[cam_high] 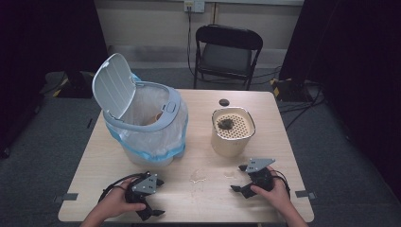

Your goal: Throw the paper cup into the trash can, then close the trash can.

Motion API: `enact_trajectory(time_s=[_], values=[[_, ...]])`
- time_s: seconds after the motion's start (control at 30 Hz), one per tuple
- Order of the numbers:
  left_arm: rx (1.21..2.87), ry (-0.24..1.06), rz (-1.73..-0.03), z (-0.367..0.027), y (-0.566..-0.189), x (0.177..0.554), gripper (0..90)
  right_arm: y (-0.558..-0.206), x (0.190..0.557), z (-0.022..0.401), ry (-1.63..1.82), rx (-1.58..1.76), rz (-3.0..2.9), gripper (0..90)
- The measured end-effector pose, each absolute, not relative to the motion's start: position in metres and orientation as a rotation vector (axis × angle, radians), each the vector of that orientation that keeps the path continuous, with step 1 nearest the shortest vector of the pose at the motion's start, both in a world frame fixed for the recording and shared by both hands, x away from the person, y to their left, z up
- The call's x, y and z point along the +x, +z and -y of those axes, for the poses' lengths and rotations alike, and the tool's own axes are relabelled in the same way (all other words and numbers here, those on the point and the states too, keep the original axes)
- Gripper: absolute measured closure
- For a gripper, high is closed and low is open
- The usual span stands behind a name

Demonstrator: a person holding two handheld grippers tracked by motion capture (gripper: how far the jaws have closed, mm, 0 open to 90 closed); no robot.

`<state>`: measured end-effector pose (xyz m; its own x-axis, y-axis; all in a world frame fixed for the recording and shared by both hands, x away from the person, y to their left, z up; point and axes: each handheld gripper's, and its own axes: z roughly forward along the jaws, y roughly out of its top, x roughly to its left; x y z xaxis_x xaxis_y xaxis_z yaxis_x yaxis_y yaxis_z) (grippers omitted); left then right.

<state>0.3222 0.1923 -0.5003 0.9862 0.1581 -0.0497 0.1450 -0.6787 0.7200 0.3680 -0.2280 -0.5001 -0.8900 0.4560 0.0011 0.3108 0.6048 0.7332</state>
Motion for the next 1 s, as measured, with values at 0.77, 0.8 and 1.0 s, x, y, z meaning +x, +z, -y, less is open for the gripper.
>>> enact_trajectory(time_s=[0.77, 0.8, 1.0], values=[[2.302, 0.042, -0.601, -0.253, -0.441, 0.316, 16.0, -0.5, 0.368, 0.228, 1.157, 0.64, -2.642, 13.3], [2.296, 0.042, -0.616, -0.254, -0.438, 0.316, 16.0, -0.5, 0.368, 0.228, 1.156, 0.641, -2.641, 13.2], [2.287, 0.042, -0.661, -0.263, -0.424, 0.314, 16.1, -0.5, 0.368, 0.228, 1.156, 0.639, -2.641, 13.1]])
